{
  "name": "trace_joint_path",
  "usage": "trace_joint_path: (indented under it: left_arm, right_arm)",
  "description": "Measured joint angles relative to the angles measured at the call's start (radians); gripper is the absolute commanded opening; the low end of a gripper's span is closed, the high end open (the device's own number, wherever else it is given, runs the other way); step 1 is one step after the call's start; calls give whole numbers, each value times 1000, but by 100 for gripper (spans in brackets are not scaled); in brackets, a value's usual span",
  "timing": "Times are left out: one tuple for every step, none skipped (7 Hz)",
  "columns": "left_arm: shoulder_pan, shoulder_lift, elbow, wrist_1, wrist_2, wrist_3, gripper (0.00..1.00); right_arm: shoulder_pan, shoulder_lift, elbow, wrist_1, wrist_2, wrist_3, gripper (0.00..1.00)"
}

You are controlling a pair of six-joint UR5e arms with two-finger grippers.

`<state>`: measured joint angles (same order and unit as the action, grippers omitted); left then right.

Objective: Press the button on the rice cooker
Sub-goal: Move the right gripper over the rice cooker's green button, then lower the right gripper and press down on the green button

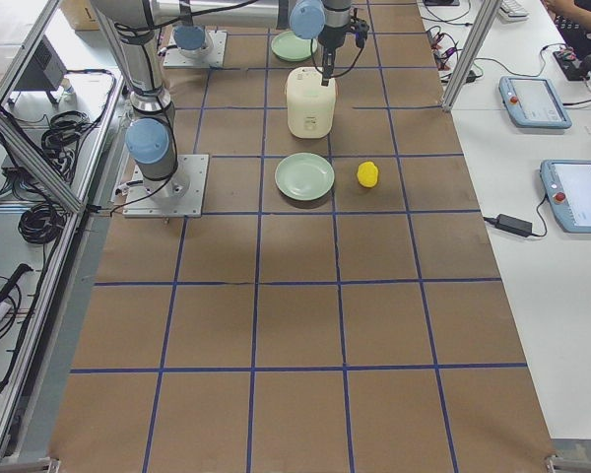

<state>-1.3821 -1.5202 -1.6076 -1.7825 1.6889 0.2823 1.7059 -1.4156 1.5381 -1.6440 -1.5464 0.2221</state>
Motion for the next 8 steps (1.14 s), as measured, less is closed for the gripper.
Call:
trace_joint_path:
  left_arm:
    - [0,0,0,0,0,0,100]
    - [0,0,0,0,0,0,100]
    - [0,0,0,0,0,0,100]
    - [0,0,0,0,0,0,100]
    - [0,0,0,0,0,0,100]
    - [0,0,0,0,0,0,100]
    - [0,0,0,0,0,0,100]
    - [0,0,0,0,0,0,100]
  right_arm:
    - [8,19,3,-8,26,19,17]
    - [11,42,5,-15,40,21,17]
    - [12,58,7,-22,45,17,16]
    - [12,65,17,-27,50,11,16]
    - [12,67,37,-40,57,9,16]
    - [12,66,62,-63,64,11,16]
    - [12,65,76,-77,69,13,16]
    - [12,65,81,-82,70,15,16]
